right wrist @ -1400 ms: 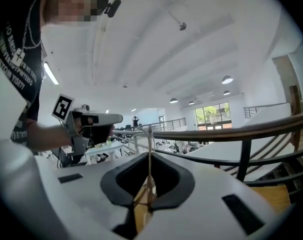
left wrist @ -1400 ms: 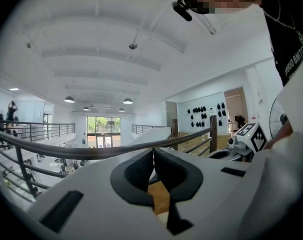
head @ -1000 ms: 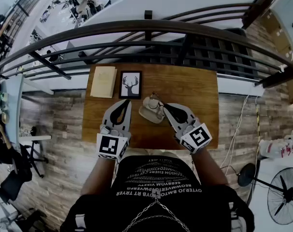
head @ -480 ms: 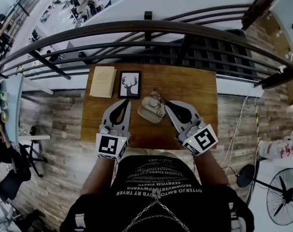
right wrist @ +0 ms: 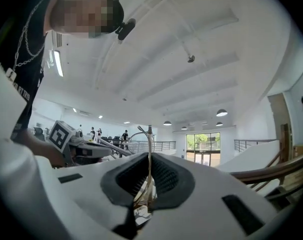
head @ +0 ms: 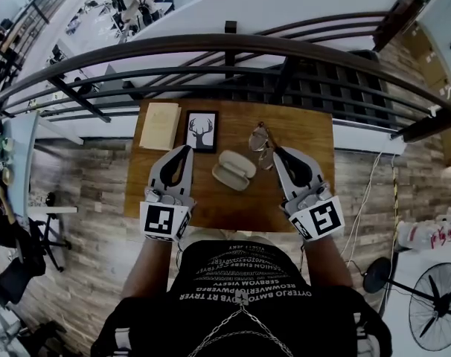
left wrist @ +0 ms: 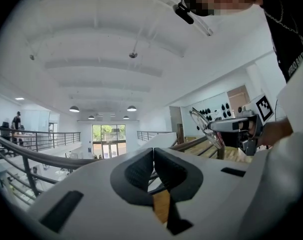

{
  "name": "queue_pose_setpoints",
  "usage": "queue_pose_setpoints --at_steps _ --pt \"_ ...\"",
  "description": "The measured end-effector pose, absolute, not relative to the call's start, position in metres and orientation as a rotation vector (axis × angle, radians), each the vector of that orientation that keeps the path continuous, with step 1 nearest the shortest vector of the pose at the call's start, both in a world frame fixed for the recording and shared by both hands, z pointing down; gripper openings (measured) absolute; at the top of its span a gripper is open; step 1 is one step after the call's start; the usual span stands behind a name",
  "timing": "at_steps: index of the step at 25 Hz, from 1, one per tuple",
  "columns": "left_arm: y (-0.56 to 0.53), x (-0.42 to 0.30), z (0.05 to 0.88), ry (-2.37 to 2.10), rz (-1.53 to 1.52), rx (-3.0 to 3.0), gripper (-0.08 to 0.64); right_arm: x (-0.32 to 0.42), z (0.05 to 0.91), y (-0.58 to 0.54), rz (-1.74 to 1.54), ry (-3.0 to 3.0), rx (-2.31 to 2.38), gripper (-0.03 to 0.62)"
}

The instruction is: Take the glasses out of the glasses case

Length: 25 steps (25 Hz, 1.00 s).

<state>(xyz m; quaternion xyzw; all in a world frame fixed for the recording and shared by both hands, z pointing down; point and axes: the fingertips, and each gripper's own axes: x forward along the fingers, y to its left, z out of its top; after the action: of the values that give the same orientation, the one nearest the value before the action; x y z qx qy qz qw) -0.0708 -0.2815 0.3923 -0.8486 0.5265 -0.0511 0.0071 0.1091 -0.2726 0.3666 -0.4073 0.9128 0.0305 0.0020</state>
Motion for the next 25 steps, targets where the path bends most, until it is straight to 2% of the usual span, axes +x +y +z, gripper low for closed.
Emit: queue_pose_setpoints --at_steps 7,25 --pt "-0.286 -0.078 0.378 1.666 -0.156 -2.594 0.029 0.137 0.367 -0.278 0.19 2.785 -1.503 0.026" --pt "-0.279 -0.058 0.38 1.64 -0.14 -2.641 0.029 0.146 0.364 -0.26 0.162 2.782 -1.454 0.026"
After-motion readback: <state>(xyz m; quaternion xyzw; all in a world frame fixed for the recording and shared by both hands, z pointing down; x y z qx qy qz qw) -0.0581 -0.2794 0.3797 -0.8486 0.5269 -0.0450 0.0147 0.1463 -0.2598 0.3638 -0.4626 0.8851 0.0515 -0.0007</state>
